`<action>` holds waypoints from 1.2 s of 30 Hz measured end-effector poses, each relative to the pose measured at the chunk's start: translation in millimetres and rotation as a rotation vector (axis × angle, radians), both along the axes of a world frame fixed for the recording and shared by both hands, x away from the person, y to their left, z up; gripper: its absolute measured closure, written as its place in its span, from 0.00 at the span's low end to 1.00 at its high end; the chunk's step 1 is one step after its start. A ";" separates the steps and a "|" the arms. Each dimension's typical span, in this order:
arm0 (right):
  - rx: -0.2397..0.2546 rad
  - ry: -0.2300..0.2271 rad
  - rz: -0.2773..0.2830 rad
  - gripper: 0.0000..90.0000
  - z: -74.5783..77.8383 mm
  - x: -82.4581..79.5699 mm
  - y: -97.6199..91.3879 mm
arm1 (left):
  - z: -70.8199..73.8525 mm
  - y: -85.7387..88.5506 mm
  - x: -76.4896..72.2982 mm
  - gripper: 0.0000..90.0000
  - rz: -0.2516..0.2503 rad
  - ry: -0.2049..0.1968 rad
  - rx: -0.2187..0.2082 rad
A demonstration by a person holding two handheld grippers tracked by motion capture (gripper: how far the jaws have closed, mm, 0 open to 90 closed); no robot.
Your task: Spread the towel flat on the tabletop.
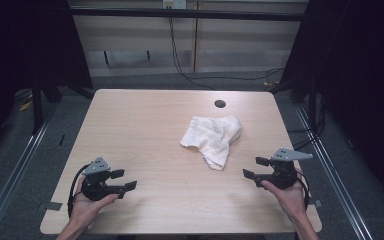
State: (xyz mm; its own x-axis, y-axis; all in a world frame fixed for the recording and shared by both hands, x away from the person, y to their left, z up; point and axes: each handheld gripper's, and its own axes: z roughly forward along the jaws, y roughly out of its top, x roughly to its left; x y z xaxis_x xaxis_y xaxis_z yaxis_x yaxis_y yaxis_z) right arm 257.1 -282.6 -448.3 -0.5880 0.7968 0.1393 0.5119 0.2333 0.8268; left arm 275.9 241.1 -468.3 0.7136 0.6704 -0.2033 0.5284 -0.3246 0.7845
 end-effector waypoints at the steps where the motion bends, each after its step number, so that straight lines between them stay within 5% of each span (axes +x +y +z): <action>1: 0.001 -0.001 0.002 0.31 0.9 2.6 0.4 | 0.3 0.0 -0.1 0.34 0.001 0.001 -0.006; 7: -0.034 0.023 0.011 0.38 -1.3 19.8 7.5 | 2.6 -0.1 -3.0 0.34 -0.006 -0.014 -0.028; 13: 0.017 0.022 0.031 0.39 6.6 33.5 6.8 | 1.6 -2.7 -2.0 0.35 -0.018 -0.011 -0.021; 20: 0.011 0.030 0.040 0.41 11.0 55.3 17.7 | 1.5 -4.5 -2.9 0.34 -0.035 -0.007 -0.023; 25: -0.019 0.063 0.073 0.41 -1.4 73.2 31.2 | 1.3 -3.7 -2.3 0.34 -0.048 -0.006 -0.029; 31: -0.076 0.063 0.073 0.42 4.3 91.5 34.9 | 1.2 -6.5 -2.8 0.33 -0.080 -0.012 -0.021; 36: -0.072 0.075 0.078 0.40 5.4 107.7 34.2 | 1.1 -6.5 -2.7 0.33 -0.074 -0.011 -0.029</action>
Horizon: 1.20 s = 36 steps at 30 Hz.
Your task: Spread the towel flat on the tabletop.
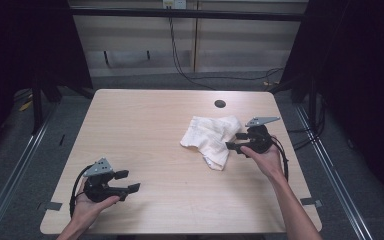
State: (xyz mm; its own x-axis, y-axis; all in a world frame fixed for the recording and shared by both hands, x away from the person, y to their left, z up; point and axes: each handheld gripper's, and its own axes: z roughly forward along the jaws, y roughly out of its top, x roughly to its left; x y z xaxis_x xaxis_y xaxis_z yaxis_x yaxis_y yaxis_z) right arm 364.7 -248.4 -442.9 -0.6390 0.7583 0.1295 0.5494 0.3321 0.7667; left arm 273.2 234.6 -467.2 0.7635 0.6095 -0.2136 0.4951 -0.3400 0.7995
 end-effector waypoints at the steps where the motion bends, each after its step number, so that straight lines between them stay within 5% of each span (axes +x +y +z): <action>1: 0.002 0.003 0.003 0.40 -0.4 2.4 1.0 | -0.1 0.1 0.7 0.33 0.002 0.000 0.000; 5: -0.054 0.014 -0.001 0.39 -0.1 17.6 5.1 | -0.6 -3.7 4.2 0.33 0.006 0.006 -0.003; 12: -0.041 0.031 -0.030 0.34 -2.8 47.2 6.8 | -0.7 -10.9 3.8 0.33 -0.023 0.005 0.012; 15: 0.002 0.039 -0.049 0.32 -12.3 55.7 3.5 | 0.4 -12.9 4.0 0.33 -0.027 0.002 0.010; 21: -0.002 0.096 -0.037 0.30 -38.0 64.6 9.9 | 0.6 -12.7 3.3 0.33 -0.030 -0.001 0.006; 24: -0.040 0.121 -0.031 0.35 -50.8 65.7 16.5 | 0.1 -12.5 3.5 0.33 -0.027 0.007 0.003; 27: -0.056 0.097 -0.058 0.41 -59.2 63.8 20.3 | -0.9 -13.3 4.8 0.33 -0.034 0.019 -0.005; 32: -0.116 0.066 -0.064 0.59 -59.0 57.6 24.6 | -1.0 -14.4 4.1 0.33 -0.037 0.013 0.005; 36: -0.104 0.066 -0.051 0.76 -58.9 53.4 22.4 | -1.1 -15.2 3.8 0.33 -0.033 0.013 0.003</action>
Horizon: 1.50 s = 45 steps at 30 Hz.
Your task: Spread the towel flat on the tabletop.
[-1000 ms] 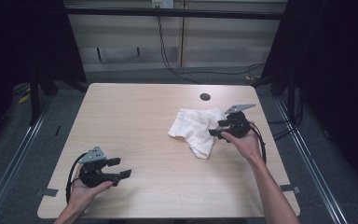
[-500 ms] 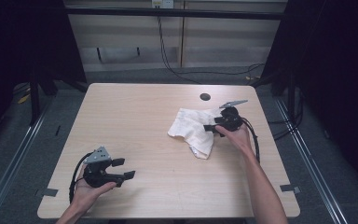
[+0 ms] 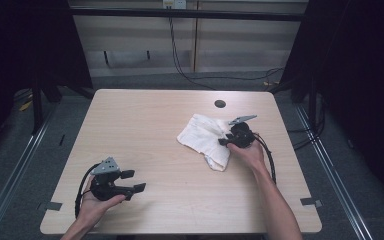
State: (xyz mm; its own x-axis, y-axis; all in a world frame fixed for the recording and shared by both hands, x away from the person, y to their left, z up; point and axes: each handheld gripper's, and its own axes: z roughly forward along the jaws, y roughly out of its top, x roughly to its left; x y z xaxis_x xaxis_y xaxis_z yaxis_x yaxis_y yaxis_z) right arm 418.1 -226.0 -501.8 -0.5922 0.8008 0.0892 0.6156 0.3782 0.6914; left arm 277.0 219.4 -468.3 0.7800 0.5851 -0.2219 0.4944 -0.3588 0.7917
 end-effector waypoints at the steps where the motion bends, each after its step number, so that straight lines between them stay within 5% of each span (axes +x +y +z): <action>1: -0.004 -0.007 0.004 0.79 -0.2 -2.5 0.3 | -0.1 -0.1 0.0 0.33 0.000 0.000 0.000; 12: 0.025 -0.008 0.086 0.86 -1.1 -18.6 13.0 | -2.0 -3.0 3.3 0.33 -0.012 0.033 -0.015; 22: 0.036 -0.006 0.151 0.86 -1.3 -37.8 23.7 | 0.1 -5.9 3.6 0.36 -0.004 0.011 0.020; 35: 0.026 -0.004 0.228 0.86 0.5 -59.9 37.9 | 2.8 -12.9 24.5 0.52 0.003 0.005 0.043; 45: 0.027 0.005 0.320 0.86 1.9 -77.6 52.3 | -0.1 -33.8 41.7 0.70 -0.094 0.000 0.067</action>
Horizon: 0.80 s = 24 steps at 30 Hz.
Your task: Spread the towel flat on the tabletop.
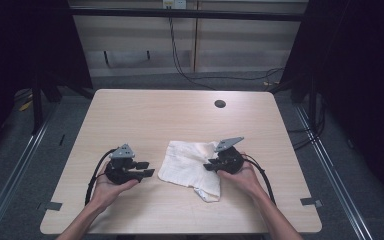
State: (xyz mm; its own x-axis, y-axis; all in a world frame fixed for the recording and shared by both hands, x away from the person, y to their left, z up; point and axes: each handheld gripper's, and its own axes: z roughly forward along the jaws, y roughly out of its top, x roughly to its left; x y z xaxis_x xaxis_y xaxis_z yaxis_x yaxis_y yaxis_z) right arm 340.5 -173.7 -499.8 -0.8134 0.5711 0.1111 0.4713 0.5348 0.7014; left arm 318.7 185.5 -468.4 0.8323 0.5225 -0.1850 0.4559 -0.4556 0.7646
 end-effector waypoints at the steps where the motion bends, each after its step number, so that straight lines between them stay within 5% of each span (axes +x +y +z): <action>1: 0.002 0.001 0.014 0.86 0.0 -1.4 1.9 | -1.6 -1.8 -0.7 0.70 -0.006 0.002 0.005; 5: -0.002 0.016 0.074 0.85 1.4 -7.0 9.0 | -6.1 -4.0 -2.2 0.72 -0.028 0.014 0.006; 9: -0.004 0.008 0.100 0.85 1.3 -9.6 14.0 | -21.5 -12.1 -3.7 0.73 -0.054 0.034 0.062; 15: -0.015 -0.014 0.067 0.77 1.3 -4.5 13.7 | -29.3 -19.2 -7.4 0.82 -0.099 0.022 0.125; 24: -0.038 -0.044 -0.017 0.66 1.4 5.4 13.2 | -28.8 -24.7 -16.8 0.87 -0.145 0.024 0.123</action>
